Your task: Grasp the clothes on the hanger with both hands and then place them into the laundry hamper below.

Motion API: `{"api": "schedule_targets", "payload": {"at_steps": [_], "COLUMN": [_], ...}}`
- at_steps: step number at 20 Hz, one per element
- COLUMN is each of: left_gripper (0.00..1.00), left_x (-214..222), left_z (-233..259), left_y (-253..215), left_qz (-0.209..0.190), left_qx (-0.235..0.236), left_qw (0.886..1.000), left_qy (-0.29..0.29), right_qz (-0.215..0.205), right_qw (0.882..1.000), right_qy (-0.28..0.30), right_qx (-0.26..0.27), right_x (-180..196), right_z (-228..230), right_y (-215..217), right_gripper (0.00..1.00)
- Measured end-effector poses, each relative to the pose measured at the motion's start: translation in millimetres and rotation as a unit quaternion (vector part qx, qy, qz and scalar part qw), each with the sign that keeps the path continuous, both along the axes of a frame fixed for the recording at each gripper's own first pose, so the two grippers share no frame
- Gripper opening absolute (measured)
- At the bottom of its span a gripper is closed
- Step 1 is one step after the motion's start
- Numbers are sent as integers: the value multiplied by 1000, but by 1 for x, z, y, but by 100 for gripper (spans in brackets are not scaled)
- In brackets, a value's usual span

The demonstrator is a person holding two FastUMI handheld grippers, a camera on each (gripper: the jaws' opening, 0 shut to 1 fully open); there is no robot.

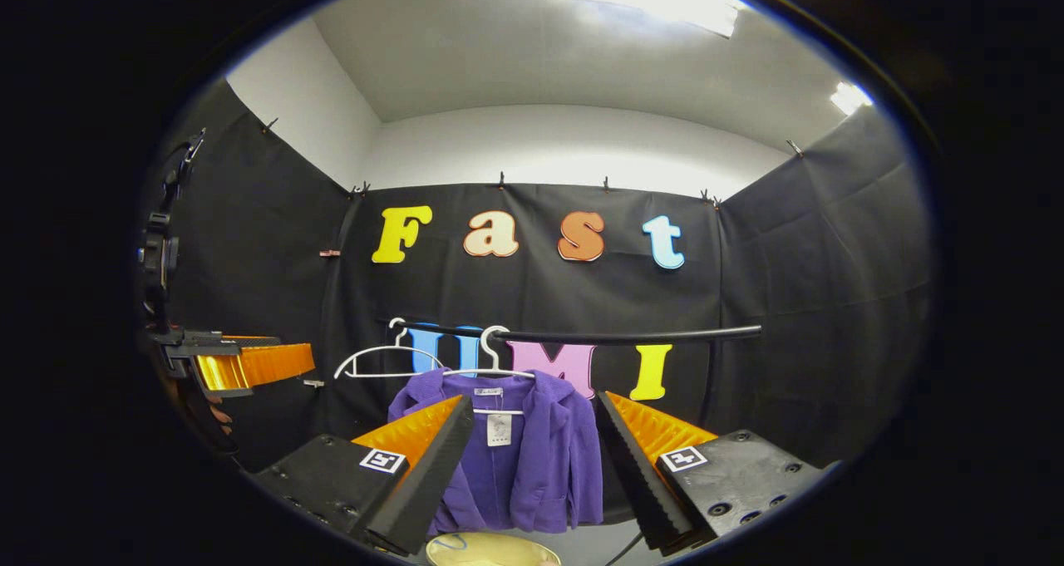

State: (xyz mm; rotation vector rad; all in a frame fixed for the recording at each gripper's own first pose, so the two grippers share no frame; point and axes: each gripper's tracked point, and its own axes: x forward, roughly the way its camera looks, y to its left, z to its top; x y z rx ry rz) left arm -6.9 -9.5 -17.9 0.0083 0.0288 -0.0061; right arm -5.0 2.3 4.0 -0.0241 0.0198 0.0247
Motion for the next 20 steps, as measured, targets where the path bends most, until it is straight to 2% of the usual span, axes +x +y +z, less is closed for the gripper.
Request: {"api": "schedule_targets", "payload": {"at_steps": [8, 20], "left_gripper": [96, 96], "left_x": [6, 20], "left_z": [-6, -27], "left_y": [7, 39], "left_qz": [-9, -65], "left_qx": [-4, -8], "left_qw": [1000, 998], "left_qy": [1, 22], "right_qz": [-23, -72], "right_qw": [1000, 997], "right_qy": [11, 24], "right_qx": [-6, -33], "right_x": [2, 4], "right_z": [-6, -27], "right_y": [-4, 28], "right_gripper": [95, 95]}}
